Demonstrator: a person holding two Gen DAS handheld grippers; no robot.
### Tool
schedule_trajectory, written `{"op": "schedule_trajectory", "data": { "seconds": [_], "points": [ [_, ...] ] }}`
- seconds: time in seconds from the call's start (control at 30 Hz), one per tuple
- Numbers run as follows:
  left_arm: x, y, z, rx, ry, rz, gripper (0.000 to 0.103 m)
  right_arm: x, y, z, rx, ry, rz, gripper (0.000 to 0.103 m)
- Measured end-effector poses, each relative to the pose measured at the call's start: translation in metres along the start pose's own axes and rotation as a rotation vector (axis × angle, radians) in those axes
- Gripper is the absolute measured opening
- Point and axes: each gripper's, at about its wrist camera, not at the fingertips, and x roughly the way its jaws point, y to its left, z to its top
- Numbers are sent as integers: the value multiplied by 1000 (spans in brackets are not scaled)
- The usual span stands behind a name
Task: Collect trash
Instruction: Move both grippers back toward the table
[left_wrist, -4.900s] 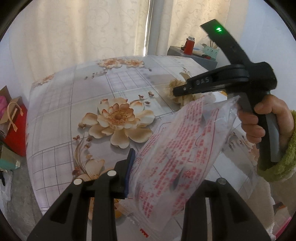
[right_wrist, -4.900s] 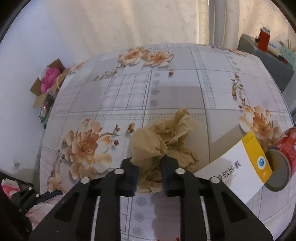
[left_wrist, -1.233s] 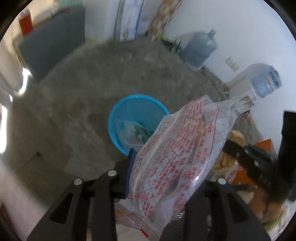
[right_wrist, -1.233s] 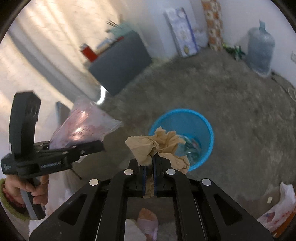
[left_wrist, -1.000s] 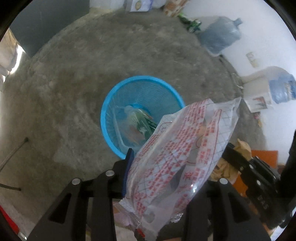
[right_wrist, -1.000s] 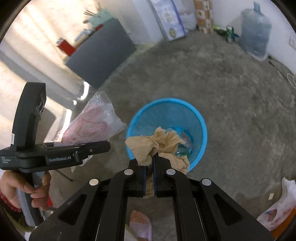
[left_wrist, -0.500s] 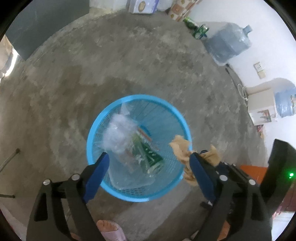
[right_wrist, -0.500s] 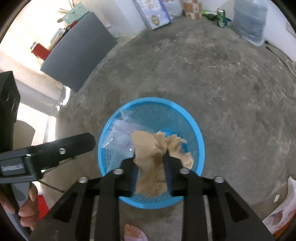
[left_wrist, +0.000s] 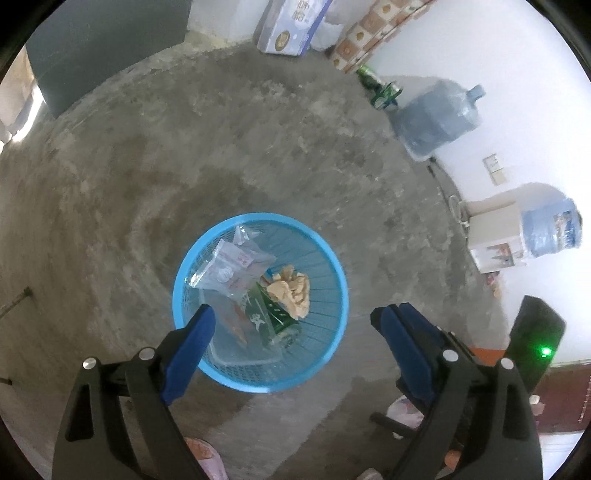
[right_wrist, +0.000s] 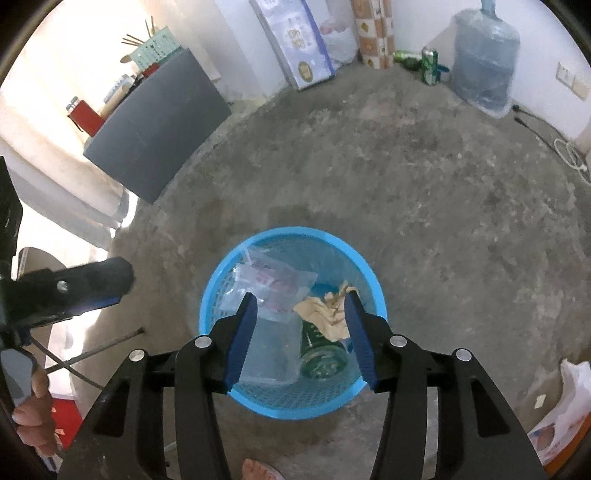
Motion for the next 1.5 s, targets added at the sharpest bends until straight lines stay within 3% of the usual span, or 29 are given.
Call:
{"op": "schedule_trajectory", "data": {
  "seconds": [0.2,0.37,0.57,0.83,0.97,1.13,1.37,1.5],
  "points": [
    [-75,7,-24,6,-55,-96,89,-37,17,-6,-36,-37,14,58],
    [-170,29,-63,36,-158,-150,89,-79,43,-19,-92,-70,50,65],
    [-297,86,-136,36,-340,-156,89,-133,93,-38,-198,-75,114,72],
    [-424,191,-252,-110,-591,-121,92,-187,173,-57,-304,-26,278,77],
    [-443,228,-302,-159,-628,-74,92,-199,222,-63,-346,20,367,77],
    [-424,247,-348,-137,-600,18,92,-193,284,-81,-361,131,480,79],
    [-371,247,-358,-14,-524,270,93,-132,349,-108,-252,394,510,79],
    [-342,247,-347,80,-455,356,93,-104,380,-116,-208,452,462,79]
  ]
}}
